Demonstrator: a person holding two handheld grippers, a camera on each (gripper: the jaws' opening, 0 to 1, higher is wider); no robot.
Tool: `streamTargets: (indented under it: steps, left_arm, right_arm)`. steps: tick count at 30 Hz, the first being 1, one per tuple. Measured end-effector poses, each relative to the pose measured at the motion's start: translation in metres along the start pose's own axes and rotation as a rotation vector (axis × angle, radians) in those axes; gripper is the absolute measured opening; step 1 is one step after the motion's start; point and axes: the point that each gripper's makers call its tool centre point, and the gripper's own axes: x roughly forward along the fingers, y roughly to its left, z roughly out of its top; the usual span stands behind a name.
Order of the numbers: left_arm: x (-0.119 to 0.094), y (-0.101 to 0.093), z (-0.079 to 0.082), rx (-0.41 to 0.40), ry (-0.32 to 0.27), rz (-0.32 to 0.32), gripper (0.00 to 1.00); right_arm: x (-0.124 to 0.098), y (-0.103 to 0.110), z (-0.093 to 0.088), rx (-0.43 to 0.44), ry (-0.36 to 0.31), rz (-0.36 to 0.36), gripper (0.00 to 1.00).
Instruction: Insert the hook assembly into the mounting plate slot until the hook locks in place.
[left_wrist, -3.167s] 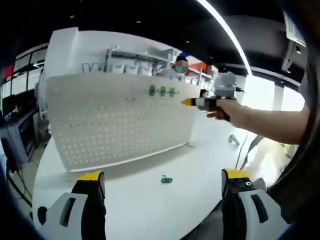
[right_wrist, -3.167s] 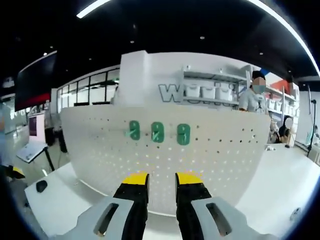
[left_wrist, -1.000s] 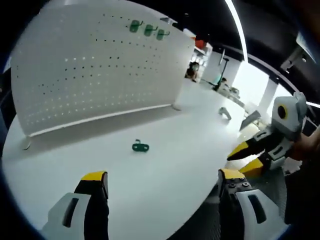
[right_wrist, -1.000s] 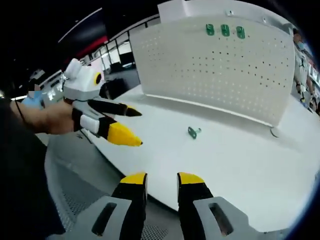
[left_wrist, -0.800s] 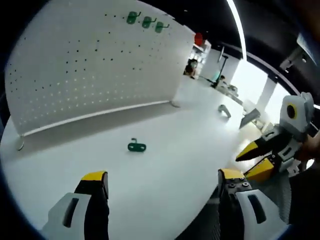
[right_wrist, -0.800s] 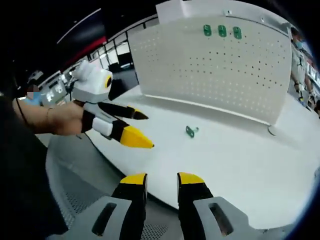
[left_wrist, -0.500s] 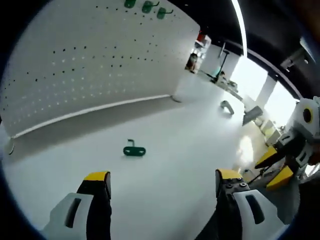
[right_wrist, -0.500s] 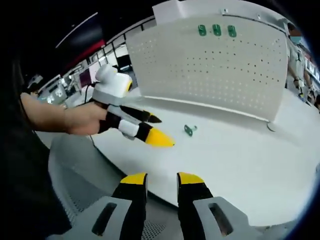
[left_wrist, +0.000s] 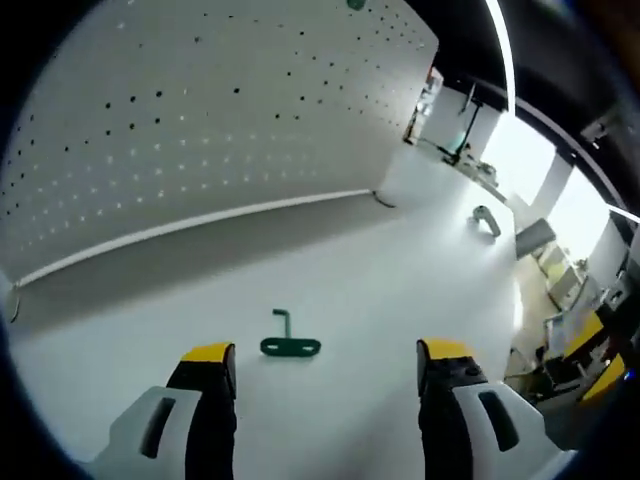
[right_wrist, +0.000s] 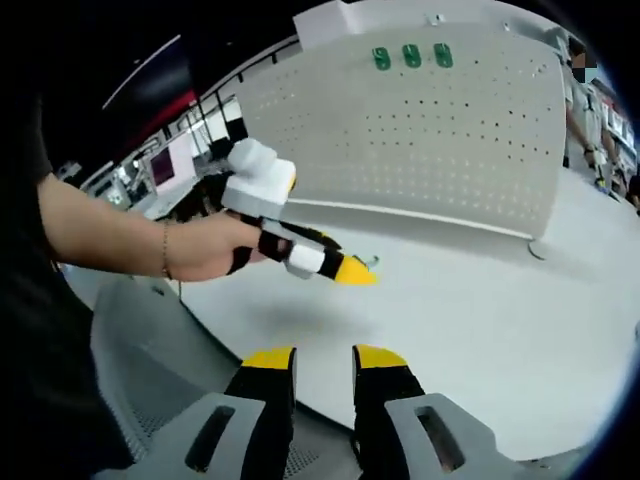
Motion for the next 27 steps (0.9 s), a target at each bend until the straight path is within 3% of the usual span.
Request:
streamTargets:
  steps: [10, 14, 27]
  left_arm:
    - [0.016, 0.008, -0.006, 0.021, 0.044, 0.009, 0.62]
    - [0.018, 0.018, -0.011, 0.015, 0.072, 0.038, 0.51]
    - [0.02, 0.022, -0.006, 0.047, 0.073, 0.052, 0.36]
  right_arm:
    - [-0.001, -0.001, -0.01, 0.009, 0.029, 0.003, 0.21]
    - [0.0, 0.0, -0.011, -0.013, 0.036, 0.009, 0.21]
    - [0.003, -0.002, -0.01, -0.01, 0.049, 0.011, 0.21]
